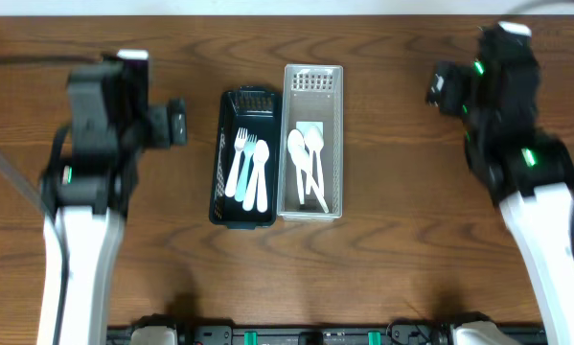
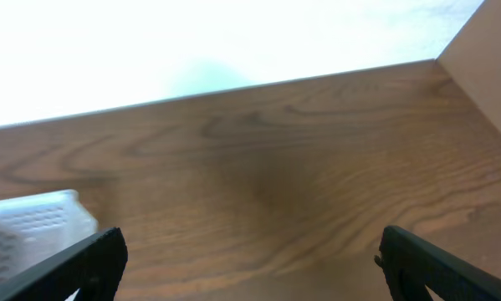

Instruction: Pack container

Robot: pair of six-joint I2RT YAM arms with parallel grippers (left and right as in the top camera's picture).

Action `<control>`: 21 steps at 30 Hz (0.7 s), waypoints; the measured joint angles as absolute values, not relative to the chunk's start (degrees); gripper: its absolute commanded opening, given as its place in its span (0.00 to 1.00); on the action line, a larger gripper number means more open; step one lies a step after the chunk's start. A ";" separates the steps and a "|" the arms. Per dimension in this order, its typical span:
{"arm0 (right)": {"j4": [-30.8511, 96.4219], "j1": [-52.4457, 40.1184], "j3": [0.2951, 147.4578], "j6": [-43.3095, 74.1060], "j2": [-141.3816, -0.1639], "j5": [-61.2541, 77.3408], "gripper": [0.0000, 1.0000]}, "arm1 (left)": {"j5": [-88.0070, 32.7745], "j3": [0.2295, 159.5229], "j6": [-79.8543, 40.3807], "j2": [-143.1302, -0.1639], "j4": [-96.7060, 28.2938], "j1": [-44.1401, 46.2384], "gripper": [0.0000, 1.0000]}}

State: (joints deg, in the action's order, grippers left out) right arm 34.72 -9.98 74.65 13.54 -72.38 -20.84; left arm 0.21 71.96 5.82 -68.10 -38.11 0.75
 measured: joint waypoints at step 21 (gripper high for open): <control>44.45 -23.75 38.00 20.45 -32.03 -30.70 0.99 | 0.43 31.46 8.03 -21.30 -26.98 5.04 0.98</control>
